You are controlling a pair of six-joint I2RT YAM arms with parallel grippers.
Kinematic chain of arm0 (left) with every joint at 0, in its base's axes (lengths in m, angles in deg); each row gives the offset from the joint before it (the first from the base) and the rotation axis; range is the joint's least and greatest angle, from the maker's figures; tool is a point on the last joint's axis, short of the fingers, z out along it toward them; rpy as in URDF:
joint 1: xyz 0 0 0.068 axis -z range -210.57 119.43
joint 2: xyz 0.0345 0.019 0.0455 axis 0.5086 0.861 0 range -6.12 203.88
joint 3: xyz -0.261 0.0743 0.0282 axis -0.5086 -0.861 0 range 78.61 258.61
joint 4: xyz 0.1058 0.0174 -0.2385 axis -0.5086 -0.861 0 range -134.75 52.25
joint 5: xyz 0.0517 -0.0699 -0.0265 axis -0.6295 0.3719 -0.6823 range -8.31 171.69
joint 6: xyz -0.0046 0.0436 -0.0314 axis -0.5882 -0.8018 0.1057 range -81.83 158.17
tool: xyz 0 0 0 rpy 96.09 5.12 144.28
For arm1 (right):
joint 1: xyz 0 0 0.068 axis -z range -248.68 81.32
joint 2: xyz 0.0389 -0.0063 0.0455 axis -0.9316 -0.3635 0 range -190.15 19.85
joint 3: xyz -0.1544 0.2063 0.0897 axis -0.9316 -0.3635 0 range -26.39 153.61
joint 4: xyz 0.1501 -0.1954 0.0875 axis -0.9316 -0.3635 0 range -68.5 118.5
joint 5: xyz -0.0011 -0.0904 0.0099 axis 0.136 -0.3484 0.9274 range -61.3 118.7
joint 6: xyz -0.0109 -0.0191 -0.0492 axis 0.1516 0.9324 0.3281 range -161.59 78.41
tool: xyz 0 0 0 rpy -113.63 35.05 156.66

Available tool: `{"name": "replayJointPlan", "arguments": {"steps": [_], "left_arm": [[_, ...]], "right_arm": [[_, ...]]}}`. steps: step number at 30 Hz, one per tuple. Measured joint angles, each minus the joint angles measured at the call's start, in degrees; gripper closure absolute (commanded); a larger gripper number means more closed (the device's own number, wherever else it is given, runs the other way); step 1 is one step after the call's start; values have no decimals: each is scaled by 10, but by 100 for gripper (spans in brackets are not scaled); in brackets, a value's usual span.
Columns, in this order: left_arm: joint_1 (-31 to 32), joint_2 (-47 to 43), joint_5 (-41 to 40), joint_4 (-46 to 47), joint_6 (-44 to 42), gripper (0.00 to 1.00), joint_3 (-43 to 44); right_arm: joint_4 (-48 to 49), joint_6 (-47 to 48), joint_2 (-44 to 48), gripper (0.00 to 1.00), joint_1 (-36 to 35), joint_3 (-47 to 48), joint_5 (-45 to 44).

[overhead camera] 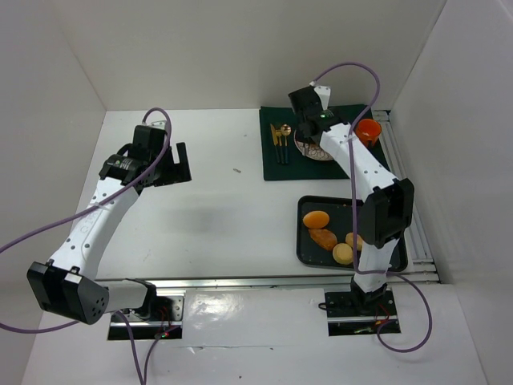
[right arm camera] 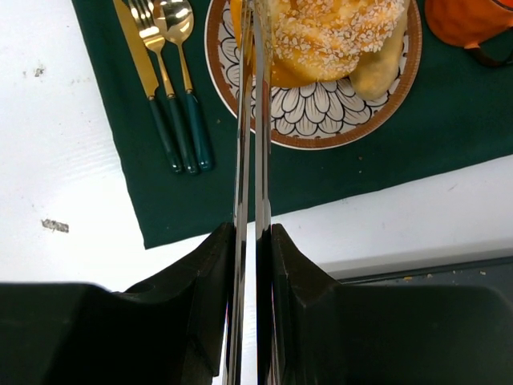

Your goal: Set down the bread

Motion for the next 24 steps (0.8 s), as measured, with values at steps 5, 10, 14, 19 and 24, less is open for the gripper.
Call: {"name": "replayJointPlan", "arguments": {"steps": [5, 10, 14, 19, 24], "left_arm": [[0, 0, -5, -2, 0, 0, 0], [0, 0, -9, -4, 1, 0, 0], [0, 0, -9, -7, 1, 0, 0], [0, 0, -9, -8, 1, 0, 0], [0, 0, -16, -12, 2, 0, 7]], "right_arm": [[4, -1, 0, 61, 1, -3, 6], [6, 0, 0, 55, 1, -3, 9], [7, 1, 0, 54, 1, 0, 9], [9, 2, 0, 54, 1, 7, 6], [9, 3, 1, 54, -8, 22, 6]]}}
